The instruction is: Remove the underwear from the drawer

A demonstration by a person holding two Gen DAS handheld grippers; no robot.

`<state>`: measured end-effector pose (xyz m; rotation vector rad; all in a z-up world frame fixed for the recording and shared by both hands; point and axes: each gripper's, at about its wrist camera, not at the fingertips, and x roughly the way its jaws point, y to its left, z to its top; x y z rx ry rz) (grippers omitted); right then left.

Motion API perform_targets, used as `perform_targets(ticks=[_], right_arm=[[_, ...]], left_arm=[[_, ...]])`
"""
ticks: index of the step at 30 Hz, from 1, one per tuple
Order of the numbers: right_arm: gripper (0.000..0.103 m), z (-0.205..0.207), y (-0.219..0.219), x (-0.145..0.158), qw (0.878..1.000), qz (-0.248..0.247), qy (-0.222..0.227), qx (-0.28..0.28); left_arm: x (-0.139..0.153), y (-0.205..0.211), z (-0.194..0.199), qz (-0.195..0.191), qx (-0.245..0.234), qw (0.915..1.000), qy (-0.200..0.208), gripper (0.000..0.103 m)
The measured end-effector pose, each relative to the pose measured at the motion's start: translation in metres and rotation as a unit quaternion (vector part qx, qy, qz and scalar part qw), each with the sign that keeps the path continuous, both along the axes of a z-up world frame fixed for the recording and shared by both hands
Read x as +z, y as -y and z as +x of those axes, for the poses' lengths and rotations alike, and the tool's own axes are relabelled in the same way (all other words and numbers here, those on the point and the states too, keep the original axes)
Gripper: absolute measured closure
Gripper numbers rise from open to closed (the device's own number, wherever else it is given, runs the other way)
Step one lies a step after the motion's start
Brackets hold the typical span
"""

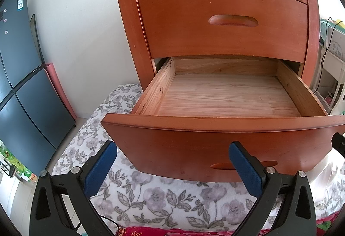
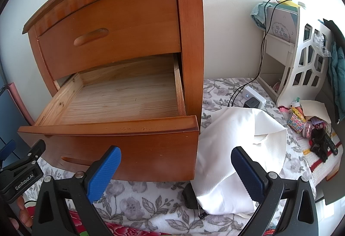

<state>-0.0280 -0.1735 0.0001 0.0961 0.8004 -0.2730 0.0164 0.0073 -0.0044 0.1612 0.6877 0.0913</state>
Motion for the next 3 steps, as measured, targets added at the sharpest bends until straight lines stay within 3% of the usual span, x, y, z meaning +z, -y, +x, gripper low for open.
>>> perform_targets(ticks=[3], right_arm=[[0.0, -0.0013, -0.0004, -0.0006, 1.0, 0.001, 0.0, -0.001]], left_arm=[[-0.0002, 0.0001, 0.0004, 0.0, 0.0, 1.0, -0.001, 0.0]])
